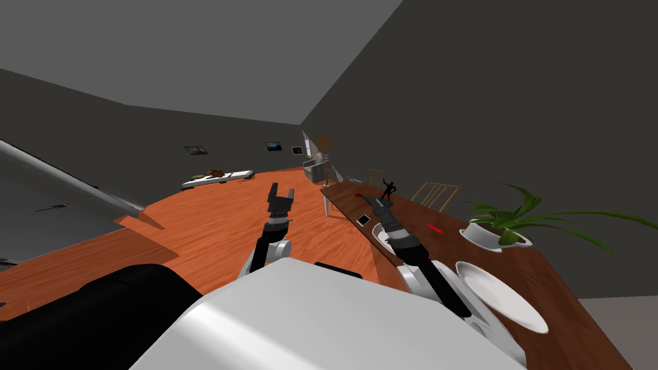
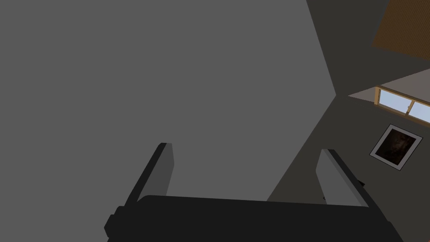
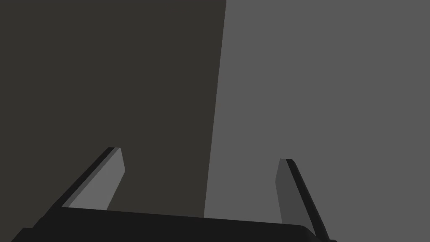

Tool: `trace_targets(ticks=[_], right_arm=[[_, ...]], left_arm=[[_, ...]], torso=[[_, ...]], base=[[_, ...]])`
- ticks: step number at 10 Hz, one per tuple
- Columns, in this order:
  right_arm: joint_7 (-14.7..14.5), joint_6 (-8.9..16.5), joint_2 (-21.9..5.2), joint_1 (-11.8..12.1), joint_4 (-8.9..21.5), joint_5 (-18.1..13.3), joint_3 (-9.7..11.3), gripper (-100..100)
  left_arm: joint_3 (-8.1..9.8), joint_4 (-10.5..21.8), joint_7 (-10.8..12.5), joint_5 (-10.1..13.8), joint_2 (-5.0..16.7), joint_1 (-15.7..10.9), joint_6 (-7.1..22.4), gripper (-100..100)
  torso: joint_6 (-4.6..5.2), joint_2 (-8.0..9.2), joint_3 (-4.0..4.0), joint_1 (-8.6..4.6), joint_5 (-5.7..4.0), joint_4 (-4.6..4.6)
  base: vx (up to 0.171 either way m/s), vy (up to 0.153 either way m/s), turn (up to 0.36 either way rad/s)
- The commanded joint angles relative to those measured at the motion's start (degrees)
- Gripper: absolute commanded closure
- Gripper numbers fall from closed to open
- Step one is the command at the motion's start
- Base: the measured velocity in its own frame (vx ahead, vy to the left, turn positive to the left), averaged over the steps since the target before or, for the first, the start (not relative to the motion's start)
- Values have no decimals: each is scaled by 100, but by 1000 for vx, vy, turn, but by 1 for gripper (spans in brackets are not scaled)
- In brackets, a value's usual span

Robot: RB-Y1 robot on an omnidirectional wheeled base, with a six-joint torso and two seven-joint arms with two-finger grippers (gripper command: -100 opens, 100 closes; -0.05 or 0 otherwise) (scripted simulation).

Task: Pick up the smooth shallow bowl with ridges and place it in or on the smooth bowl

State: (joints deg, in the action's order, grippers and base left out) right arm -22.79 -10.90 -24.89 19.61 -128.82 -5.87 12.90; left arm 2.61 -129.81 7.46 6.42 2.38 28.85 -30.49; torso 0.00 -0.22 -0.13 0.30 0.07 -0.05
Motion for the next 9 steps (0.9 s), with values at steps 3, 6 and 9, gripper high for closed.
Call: trace_targets(ticks=[3, 6, 9], right_arm=[[-307, 510, -262, -150, 70, -172, 239, -100], [-684, 978, -610, -280, 248, -409, 559, -100], [-1034, 1424, -939, -394, 474, -654, 885, -100]], left_arm=[[0, 0, 0, 0, 0, 0, 0, 0], [0, 0, 0, 0, 0, 0, 0, 0], [0, 0, 0, 0, 0, 0, 0, 0]], torso=[[0, -5, -3, -3, 0, -1], [2, 6, 3, -8, -1, 1], [1, 4, 2, -13, -2, 1]], base=[[62, 70, 11], [43, 66, 17], [54, 56, 23]])
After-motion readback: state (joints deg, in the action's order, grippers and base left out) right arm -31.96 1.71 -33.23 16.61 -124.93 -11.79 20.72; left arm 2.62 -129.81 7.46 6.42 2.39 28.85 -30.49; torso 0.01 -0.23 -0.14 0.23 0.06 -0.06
